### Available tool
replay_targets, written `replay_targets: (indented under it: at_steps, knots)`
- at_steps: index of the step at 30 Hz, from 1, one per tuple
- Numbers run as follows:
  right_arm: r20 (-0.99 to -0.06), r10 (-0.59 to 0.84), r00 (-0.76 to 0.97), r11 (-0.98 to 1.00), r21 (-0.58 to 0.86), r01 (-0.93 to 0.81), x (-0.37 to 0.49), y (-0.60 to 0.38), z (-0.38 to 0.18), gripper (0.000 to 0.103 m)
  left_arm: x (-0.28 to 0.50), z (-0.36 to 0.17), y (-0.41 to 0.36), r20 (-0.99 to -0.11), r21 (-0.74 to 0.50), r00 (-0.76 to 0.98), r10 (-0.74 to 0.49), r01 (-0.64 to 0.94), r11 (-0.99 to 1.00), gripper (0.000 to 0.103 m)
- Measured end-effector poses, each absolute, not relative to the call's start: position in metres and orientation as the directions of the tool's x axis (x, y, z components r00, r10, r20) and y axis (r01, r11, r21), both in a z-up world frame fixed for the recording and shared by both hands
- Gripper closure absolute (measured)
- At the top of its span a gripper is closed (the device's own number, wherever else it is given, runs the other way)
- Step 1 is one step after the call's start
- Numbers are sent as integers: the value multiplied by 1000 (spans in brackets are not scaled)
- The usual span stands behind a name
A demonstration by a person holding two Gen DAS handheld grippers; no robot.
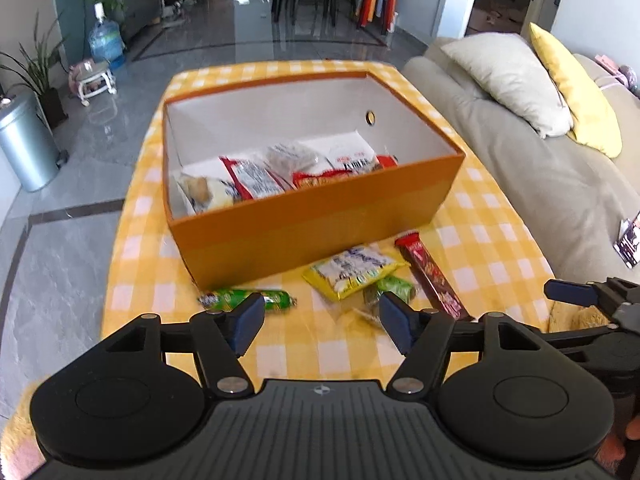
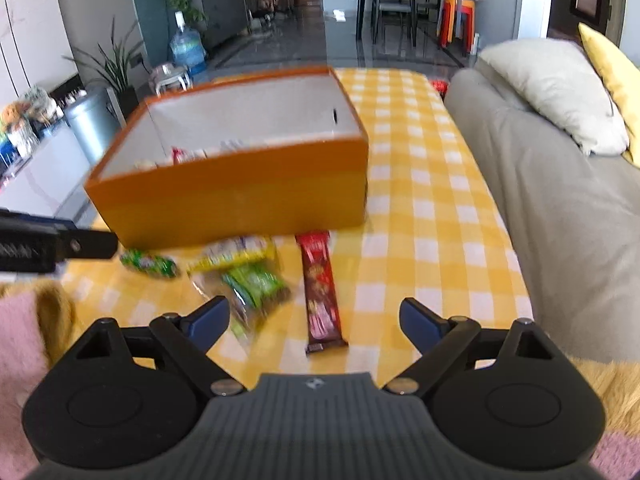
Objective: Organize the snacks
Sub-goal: 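Move the right tool toward the brown wafer bar while the left tool approaches the green raisin packet, then grasp the brown chocolate wafer bar with the right tool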
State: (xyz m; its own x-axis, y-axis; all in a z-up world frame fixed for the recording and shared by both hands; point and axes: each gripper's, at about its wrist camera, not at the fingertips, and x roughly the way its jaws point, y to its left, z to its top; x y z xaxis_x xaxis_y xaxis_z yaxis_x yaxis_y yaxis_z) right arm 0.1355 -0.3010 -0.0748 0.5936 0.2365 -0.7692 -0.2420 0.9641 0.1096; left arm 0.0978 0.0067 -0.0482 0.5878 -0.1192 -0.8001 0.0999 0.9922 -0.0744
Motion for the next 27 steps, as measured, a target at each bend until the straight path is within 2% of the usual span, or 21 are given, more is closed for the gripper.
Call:
replay_targets:
  at_steps: [5,10,15,17,18,20,24,27]
  knots:
    - [-812,191,551,976,97,-195,144,-308,-99,14,103,-61,4,-827,-85,545,-138,121,989,23]
    - [-821,225,526,969,133,-207,152,-310,-111,14,109,-70,0,-847,-84,511,-144,140,987,22]
    - [-836,251,488,958,143,-248,164,-300,-125,29,116,-80,-4,-860,-86,488,-152,155,984,22]
    - [-835,259,486,955,146,-258,169,-296,-129,31,120,-84,-6,-863,-102,478,-163,153,983,22]
    - [-835,259,485,954,145,-261,171,-295,-130,37,121,-85,-8,-863,-116,475,-173,148,982,22]
    - [-838,260,480,954,145,-264,177,-292,-134,42,124,-88,-11,-858,-147,474,-199,144,979,22]
    - [-839,265,474,952,149,-267,185,-291,-141,43,131,-99,-28,-852,-150,472,-227,196,969,22]
    - [-850,259,459,951,140,-277,187,-290,-148,52,137,-108,-37,-859,-134,463,-221,213,968,24]
